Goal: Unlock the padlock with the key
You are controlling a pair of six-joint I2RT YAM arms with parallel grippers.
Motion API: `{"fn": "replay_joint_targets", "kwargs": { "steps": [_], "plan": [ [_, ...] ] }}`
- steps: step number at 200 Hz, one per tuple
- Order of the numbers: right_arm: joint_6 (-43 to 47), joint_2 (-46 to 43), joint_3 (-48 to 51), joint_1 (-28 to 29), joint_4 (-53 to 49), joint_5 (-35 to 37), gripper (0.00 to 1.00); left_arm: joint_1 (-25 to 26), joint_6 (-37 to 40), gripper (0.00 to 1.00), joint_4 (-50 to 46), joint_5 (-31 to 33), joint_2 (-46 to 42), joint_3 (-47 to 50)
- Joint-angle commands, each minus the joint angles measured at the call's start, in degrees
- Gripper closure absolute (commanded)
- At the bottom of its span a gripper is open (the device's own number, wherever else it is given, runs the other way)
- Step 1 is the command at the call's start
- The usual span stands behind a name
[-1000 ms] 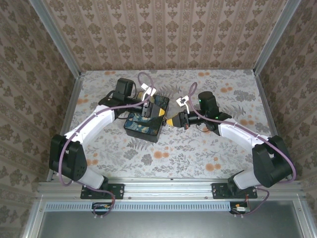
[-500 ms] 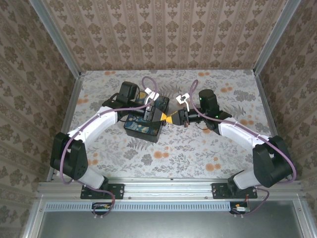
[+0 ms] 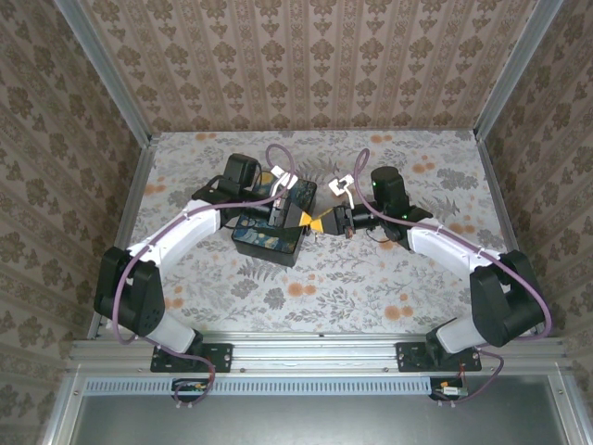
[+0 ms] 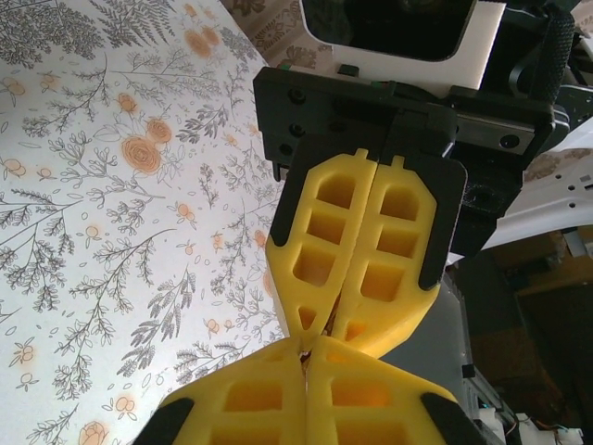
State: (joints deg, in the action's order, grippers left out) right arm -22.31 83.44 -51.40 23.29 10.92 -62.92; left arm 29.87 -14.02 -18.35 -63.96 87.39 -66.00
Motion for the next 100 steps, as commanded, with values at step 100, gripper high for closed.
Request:
{"fn": "replay_joint_targets", "kwargs": {
  "steps": [100],
  "plan": [
    [1.2,-2.9,0.0,-2.2,-1.2,0.0,0.60,-0.2,-6.0,1.00,8.2,0.4,-0.8,4.6]
  ]
}}
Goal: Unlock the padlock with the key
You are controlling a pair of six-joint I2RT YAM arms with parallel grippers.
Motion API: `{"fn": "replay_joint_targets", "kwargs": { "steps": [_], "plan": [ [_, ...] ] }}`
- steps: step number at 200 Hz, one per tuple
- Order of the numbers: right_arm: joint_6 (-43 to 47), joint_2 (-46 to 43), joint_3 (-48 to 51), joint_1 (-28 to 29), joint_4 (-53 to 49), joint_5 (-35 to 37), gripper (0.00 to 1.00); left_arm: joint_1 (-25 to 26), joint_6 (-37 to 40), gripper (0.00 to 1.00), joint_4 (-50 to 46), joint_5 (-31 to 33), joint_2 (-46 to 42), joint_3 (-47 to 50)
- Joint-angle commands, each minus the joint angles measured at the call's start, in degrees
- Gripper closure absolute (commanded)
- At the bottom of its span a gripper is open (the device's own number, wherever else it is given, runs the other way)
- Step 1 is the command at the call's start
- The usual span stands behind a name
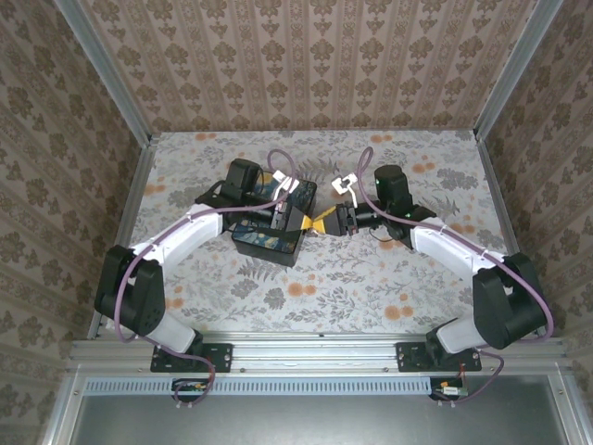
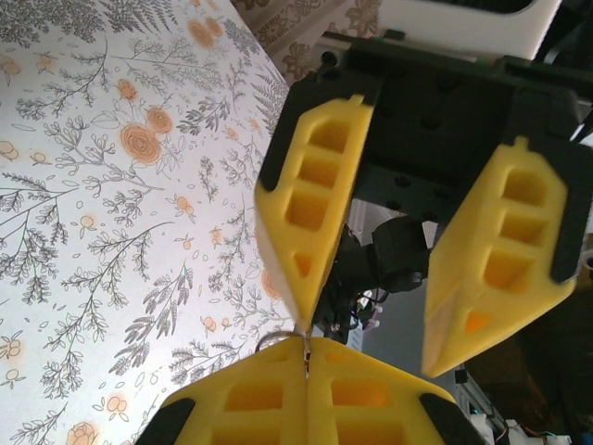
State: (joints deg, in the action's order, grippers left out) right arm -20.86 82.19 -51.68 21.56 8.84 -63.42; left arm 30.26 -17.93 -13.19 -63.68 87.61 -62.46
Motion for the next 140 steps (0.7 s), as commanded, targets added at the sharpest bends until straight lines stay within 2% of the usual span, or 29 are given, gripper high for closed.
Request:
{"fn": "replay_joint_targets", "kwargs": {
  "steps": [1,53,140],
  "plan": [
    [-0.2,-1.6,0.3,-0.5,0.9,0.5,0.60,-0.7,-2.1,1.00,3.2,0.1,-1.0,1.1],
    [-5.2,0.1,2.2,-0.6,6.8,1.7,0.63,-2.1,-5.3,1.00,6.8,0.0,-2.2,2.7],
    [-12.0,1.8,4.5,0.6,14.7,6.0,0.59,-3.2,-10.2,1.00,13.1,-1.3,-3.9,4.4]
  ]
}}
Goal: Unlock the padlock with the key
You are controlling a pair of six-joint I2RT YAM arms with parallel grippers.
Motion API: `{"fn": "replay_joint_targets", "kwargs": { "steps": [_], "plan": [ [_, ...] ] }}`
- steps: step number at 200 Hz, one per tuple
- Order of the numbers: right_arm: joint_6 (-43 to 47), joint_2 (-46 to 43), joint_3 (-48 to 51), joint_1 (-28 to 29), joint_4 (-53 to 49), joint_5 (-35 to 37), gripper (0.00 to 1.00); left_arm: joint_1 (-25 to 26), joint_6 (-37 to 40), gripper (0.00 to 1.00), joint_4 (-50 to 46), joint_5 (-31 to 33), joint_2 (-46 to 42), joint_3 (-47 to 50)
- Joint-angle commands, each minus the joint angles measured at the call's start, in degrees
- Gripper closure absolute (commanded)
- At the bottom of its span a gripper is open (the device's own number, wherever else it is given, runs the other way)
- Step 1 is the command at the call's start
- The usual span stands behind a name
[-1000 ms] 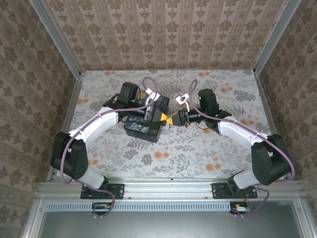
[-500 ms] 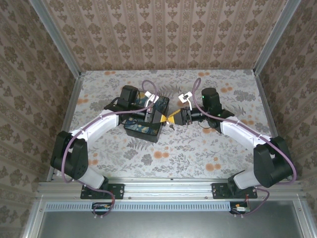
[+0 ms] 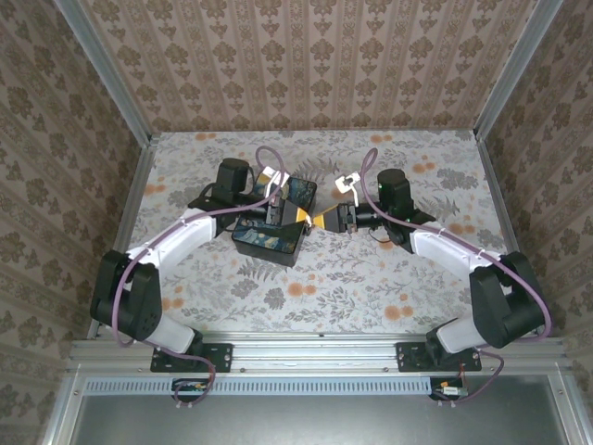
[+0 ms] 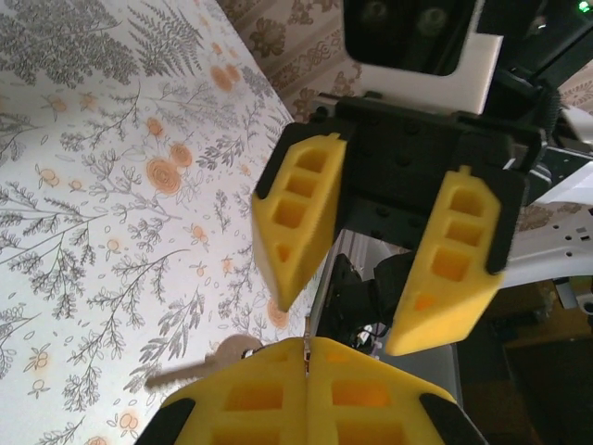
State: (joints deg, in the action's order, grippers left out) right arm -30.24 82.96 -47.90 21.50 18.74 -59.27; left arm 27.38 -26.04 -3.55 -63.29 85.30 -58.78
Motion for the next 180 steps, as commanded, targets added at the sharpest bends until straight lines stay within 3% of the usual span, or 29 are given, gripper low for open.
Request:
{"fn": "replay_joint_targets", "kwargs": {
  "steps": [1,97,180],
  "plan": [
    [-2.7,1.0,0.8,0.6,5.0,1.9,0.59,-0.3,-2.1,1.00,3.4,-1.7,-1.5,0.7],
    [-3.3,2.5,-0.3,2.5,6.7,2.7,0.69,-0.8,-3.8,1.00,5.6,-1.7,-2.3,1.6],
    [-6.3,2.2,2.0,2.6,12.8,2.9,0.94,-1.0,-4.4,1.00,6.5,-2.5,-2.6,2.2]
  ]
}}
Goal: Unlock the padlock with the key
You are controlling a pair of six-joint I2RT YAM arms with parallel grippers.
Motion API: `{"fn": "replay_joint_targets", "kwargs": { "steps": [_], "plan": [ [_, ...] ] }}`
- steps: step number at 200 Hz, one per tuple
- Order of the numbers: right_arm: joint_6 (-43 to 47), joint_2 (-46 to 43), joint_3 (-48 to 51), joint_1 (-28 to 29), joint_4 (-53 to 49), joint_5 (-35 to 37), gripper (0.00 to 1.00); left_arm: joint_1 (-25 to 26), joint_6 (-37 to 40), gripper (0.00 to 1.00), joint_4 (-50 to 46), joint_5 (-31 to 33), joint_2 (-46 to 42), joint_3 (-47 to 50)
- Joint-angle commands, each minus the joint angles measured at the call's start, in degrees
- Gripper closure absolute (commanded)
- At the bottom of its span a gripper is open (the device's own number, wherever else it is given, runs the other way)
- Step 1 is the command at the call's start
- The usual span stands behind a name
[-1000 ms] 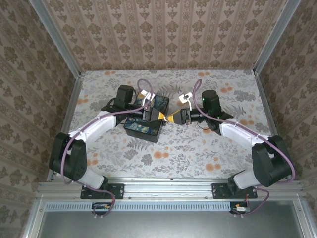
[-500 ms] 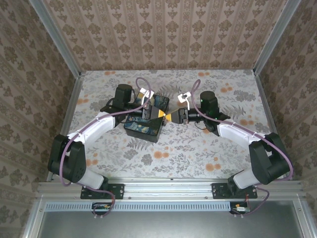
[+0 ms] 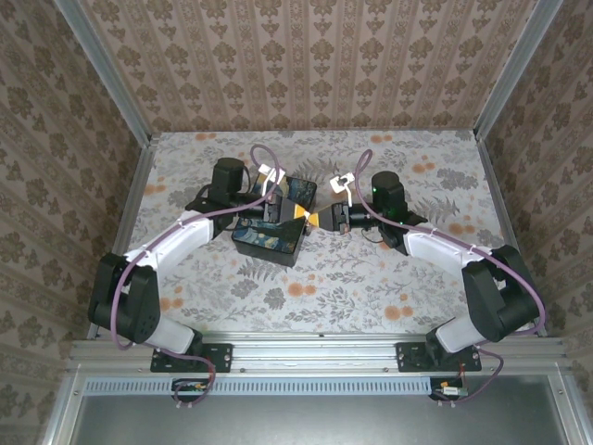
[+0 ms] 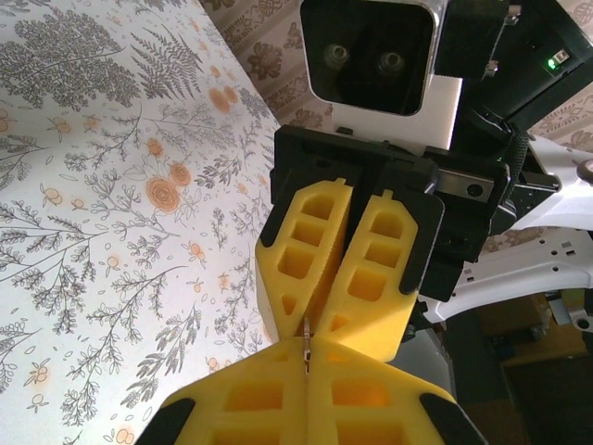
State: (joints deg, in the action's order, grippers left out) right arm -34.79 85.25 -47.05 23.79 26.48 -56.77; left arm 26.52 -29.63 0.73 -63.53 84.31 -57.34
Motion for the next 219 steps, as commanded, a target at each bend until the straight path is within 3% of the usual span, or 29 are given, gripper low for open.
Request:
{"fn": "replay_joint_targets", "kwargs": {
  "steps": [1,15,51,84,107,127,137,170,201,219],
  "plan": [
    [-2.0,-0.1,1.2,0.2,5.2,0.4,0.95,-0.1,-0.8,1.00,2.3,-2.2,-1.7,0.7],
    [-3.7,-0.1,1.9,0.2,8.5,0.6,1.00,-0.1,-1.1,1.00,2.7,-2.1,-1.6,0.9],
    [-5.1,-0.2,3.2,0.2,10.7,2.6,1.00,-0.1,-1.4,1.00,2.4,-0.8,-1.3,1.3],
    [1.4,-1.2,3.1,-0.4,-1.8,6.4,1.00,-2.0,1.3,0.53,-5.0,5.7,-1.6,-0.7],
    [5.6,-2.7,3.7,-1.5,-9.1,7.7,1.00,-2.2,1.0,0.44,-10.5,12.4,-1.3,-2.7],
    [8.6,-4.6,4.5,-2.8,-13.8,8.4,1.00,-1.5,-3.7,0.42,-14.4,22.3,-1.1,-3.2],
    [9.9,-5.1,4.9,-3.6,-15.9,8.8,1.00,-0.8,-7.3,0.41,-17.6,30.7,-0.7,-3.7],
    [14.6,-7.6,5.3,-7.3,-24.0,11.7,1.00,11.0,-21.0,0.39,-29.1,53.4,0.3,-6.3],
    [16.0,-8.2,4.9,-11.3,-30.1,15.6,1.00,22.0,-34.3,0.38,-29.1,69.2,2.3,-7.3],
    [14.5,-9.0,4.9,-13.2,-33.8,21.8,1.00,26.5,-41.1,0.36,-31.5,75.4,6.4,-11.0]
  ]
}}
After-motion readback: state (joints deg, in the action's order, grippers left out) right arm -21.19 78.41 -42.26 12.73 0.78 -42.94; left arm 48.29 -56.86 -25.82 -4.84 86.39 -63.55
